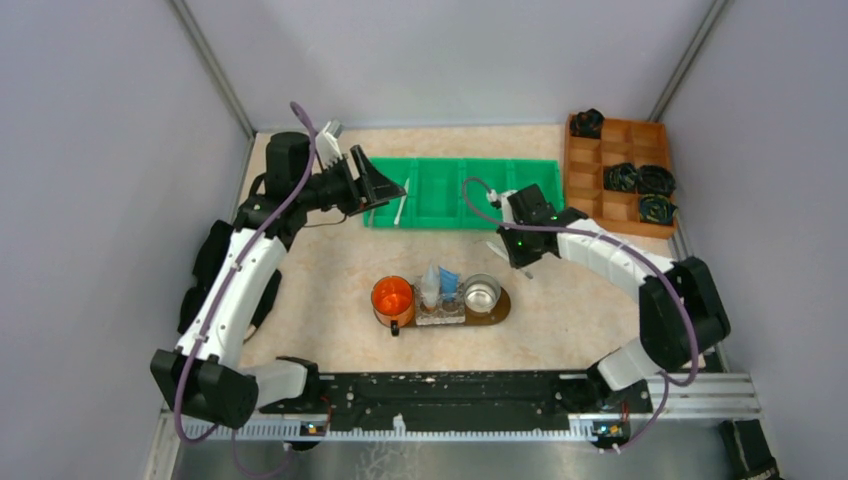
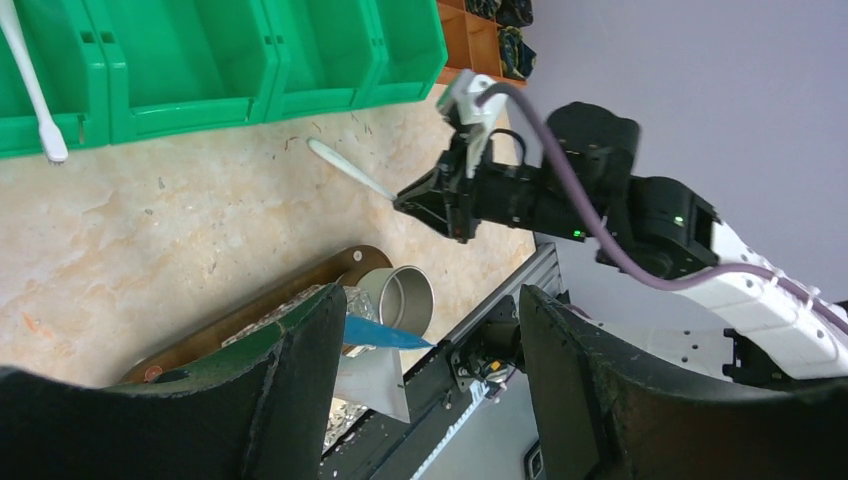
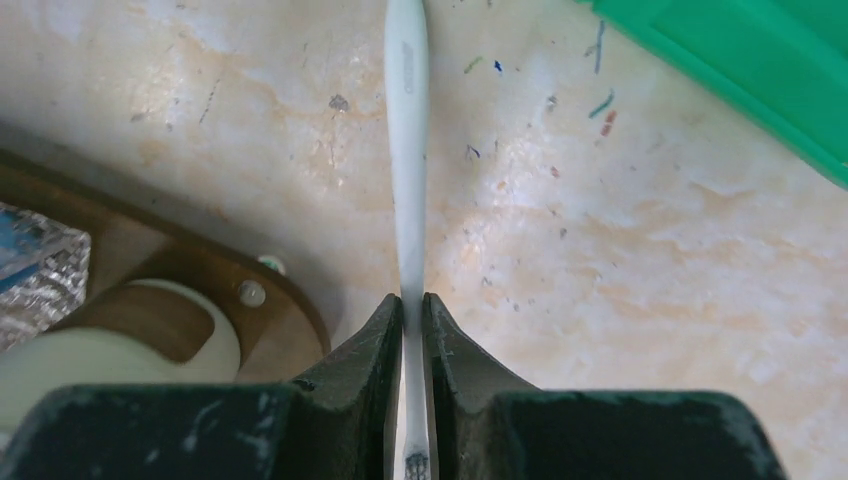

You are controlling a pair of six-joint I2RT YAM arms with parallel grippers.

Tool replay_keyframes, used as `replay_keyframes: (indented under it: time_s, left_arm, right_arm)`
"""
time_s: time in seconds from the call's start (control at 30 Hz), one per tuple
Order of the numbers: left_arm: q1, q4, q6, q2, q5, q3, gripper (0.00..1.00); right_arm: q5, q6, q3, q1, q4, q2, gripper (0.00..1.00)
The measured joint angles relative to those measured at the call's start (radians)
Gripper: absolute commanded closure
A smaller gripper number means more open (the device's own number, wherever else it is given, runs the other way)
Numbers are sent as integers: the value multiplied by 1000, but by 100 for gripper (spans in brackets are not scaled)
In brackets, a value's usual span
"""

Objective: Prepare toiletry sets of a toothbrush and toothpaste on the tray

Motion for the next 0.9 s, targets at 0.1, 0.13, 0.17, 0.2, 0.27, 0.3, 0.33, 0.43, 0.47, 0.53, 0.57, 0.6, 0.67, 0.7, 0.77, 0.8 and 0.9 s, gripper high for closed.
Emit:
replay_keyframes:
  time_s: [0.1, 0.13, 0.17, 0.2, 0.27, 0.3, 0.33, 0.43, 0.47, 0.53, 0.57, 0.6, 0.67, 0.7, 0.77, 0.8, 0.9]
  left_arm:
    - [0, 2, -3, -3, 2, -2, 30]
    - [0, 2, -5, -3, 2, -2, 30]
    - [0, 2, -8, -3, 3, -2, 30]
    - [0, 2, -10, -3, 3, -2, 30]
    - [0, 2, -12, -6, 3, -3, 30]
    - [0, 2, -13, -8, 3, -3, 30]
    - [0, 2, -13, -11, 3, -3, 30]
    - [0, 2, -14, -22, 3, -5, 30]
    - [0, 2, -15, -25, 3, -5, 30]
    - [0, 2, -16, -32, 3, -10, 30]
    - [0, 2, -16, -34, 3, -12, 30]
    - [0, 2, -16, -35, 3, -15, 30]
    - [0, 2, -17, -35, 3, -18, 30]
    - [0, 2, -17, -35, 3, -20, 30]
    - [0, 3, -17, -35, 2, -23, 30]
    - [0, 4, -17, -35, 1, -25, 30]
    - [0, 16, -21, -35, -9, -33, 31]
  right_arm:
    - [12, 0, 14, 0, -47, -76, 88]
    - [14, 1, 24, 0, -62, -97, 88]
    - [14, 4, 33, 0, -76, -119, 88]
    - [15, 6, 39, 0, -86, -135, 88]
    - [14, 10, 50, 0, -108, -174, 88]
    - [14, 14, 55, 0, -119, -193, 88]
    - [15, 15, 60, 0, -129, -208, 88]
    - [15, 18, 87, 0, -167, -249, 88]
    - [15, 18, 100, 0, -179, -259, 88]
    - [16, 19, 124, 0, -205, -276, 88]
    - [16, 19, 137, 0, -218, -283, 88]
    - [15, 19, 151, 0, -232, -292, 88]
    - [15, 19, 173, 0, -257, -311, 88]
    - [14, 19, 186, 1, -271, -323, 88]
    - [6, 19, 217, 1, -303, -351, 88]
    - [3, 19, 231, 2, -315, -362, 88]
    - [-21, 23, 277, 5, -356, -406, 88]
